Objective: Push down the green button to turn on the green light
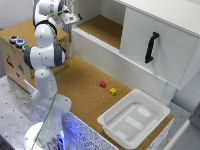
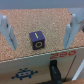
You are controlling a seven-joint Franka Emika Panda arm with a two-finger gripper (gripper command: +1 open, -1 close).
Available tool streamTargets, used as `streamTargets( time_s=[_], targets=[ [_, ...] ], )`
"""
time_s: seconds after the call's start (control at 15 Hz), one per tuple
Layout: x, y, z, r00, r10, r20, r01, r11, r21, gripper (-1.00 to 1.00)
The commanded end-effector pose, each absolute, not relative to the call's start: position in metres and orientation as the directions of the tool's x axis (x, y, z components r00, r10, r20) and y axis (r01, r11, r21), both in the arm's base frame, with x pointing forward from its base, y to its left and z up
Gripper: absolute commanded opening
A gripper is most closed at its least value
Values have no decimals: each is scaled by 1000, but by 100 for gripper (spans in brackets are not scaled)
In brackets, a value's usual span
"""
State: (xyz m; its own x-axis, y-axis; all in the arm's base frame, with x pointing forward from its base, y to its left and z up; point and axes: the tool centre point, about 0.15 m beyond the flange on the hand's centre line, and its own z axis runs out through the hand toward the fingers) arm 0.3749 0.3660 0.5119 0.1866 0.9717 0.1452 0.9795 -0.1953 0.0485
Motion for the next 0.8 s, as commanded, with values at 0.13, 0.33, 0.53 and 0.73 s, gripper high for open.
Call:
streamTargets(
  time_s=[0.13,0.33,0.53,0.73],
  targets=[
    [354,348,532,47,998,50,998,-49,50,100],
    [323,340,538,-27,999,-25,1000,28,6,100],
    [297,344,539,-29,995,-91,999,31,22,100],
    [282,359,540,94,988,-123,995,-88,52,100]
  ],
)
